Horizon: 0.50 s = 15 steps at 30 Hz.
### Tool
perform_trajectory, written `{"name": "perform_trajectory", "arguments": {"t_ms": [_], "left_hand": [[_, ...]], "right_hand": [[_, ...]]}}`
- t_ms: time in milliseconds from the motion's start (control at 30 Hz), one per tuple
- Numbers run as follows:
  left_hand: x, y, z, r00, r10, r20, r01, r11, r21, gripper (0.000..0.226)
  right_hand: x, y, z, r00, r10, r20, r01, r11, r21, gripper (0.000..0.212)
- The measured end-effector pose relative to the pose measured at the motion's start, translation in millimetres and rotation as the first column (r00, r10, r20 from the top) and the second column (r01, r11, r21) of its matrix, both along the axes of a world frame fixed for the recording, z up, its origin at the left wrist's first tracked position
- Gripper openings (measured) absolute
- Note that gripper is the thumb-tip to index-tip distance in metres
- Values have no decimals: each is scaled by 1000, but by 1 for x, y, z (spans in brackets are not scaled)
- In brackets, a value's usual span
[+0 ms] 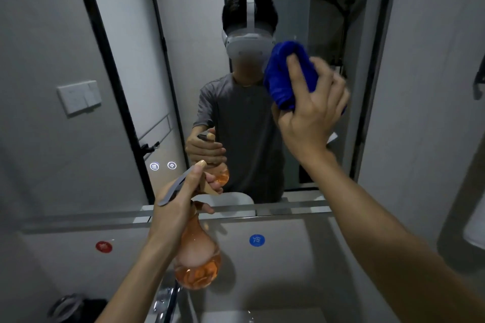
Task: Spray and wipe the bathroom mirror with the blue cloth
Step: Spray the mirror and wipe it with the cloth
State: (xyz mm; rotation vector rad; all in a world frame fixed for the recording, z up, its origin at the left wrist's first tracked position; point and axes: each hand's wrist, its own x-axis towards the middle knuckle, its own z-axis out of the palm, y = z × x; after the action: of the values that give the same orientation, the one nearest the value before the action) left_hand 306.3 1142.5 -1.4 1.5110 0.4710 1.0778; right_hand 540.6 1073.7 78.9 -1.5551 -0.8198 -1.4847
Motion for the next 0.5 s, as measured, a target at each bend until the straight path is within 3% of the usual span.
{"name": "perform_trajectory", "arguments": {"t_ms": [133, 267, 400, 500], "left_hand": [[-1, 0, -2, 1000, -17, 1, 17, 1000, -16, 40], [-7, -2, -7, 999, -23, -34, 23, 1000, 8, 45], [-26, 0, -12, 996, 14, -84, -8, 998, 70, 34], [-43, 4, -13, 994, 39, -103, -29, 995, 92, 32]], "right_hand": [[-16, 4, -107, 976, 120, 184, -45, 929, -369, 75], [-31, -6, -194, 943, 228, 244, 25, 679, -734, 83], [-36, -11, -189, 952, 240, 188, 17, 574, -819, 91], [-39, -14, -164, 977, 187, 106, -54, 691, -721, 87]]}}
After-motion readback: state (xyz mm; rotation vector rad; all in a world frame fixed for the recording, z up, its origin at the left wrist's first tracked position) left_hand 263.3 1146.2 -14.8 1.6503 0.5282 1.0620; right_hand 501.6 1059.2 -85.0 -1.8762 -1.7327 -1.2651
